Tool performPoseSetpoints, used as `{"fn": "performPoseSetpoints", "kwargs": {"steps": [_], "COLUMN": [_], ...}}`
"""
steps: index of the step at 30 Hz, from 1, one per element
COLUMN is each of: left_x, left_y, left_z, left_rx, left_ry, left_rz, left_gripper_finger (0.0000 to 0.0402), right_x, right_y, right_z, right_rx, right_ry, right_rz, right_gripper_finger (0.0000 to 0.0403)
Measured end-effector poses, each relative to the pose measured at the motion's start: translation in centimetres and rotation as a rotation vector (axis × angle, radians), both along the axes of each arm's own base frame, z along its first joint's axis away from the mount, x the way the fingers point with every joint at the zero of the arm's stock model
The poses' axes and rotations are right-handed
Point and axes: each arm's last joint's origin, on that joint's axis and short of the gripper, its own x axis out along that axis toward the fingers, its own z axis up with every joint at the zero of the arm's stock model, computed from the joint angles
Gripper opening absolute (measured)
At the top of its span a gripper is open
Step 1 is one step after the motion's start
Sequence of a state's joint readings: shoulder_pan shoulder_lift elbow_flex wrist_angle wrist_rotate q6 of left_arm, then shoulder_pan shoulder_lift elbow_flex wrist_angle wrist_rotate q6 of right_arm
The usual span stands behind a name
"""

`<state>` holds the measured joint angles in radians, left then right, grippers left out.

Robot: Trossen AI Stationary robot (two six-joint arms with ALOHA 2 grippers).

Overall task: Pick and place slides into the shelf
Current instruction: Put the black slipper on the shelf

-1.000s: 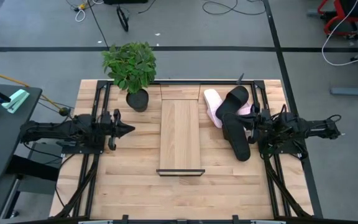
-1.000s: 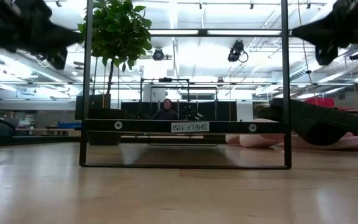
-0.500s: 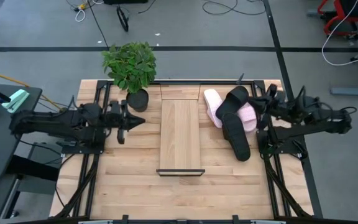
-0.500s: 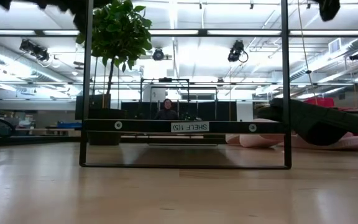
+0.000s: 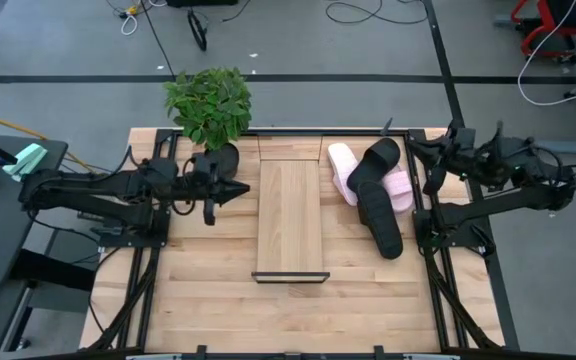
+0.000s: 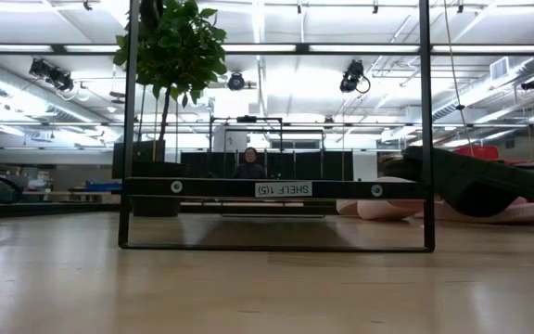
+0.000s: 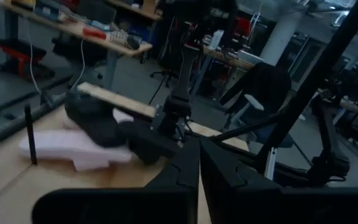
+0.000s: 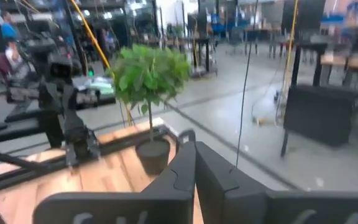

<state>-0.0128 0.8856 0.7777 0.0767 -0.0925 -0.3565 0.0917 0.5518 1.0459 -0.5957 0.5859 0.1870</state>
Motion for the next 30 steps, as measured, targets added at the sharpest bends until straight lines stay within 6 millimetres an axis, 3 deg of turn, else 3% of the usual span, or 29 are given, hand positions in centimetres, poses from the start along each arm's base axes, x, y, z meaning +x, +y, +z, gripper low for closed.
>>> {"fn": "performPoseSetpoints", "kwargs": {"steps": [6,16,24,30], "left_x": [0.9,1.2,1.2,1.2], "left_y": [0.2,1.4,1.4,1.4], "left_z": [1.2,2.1,2.4,2.4], "left_rx": [0.083,0.131,0.114,0.110], "left_ry": [0.065,0.158,0.131,0.127], "left_rz": [0.006,0.052,0.058,0.059], "left_gripper_finger": [0.0009,0.0005,0.0036,0.0037], "right_x": [-0.5,-0.7,-1.3,-1.4], "right_y": [-0.2,0.0,-0.3,-0.7], "right_z": [0.0,-1.0,-2.1,-2.1], "right_rx": [0.138,0.165,0.320,0.212], "right_ry": [0.085,0.264,0.293,0.332], "right_rz": [-0.094,-0.038,-0.168,-0.251], "right_gripper_finger": [0.0011,0.0018,0.0035,0.0042]}}
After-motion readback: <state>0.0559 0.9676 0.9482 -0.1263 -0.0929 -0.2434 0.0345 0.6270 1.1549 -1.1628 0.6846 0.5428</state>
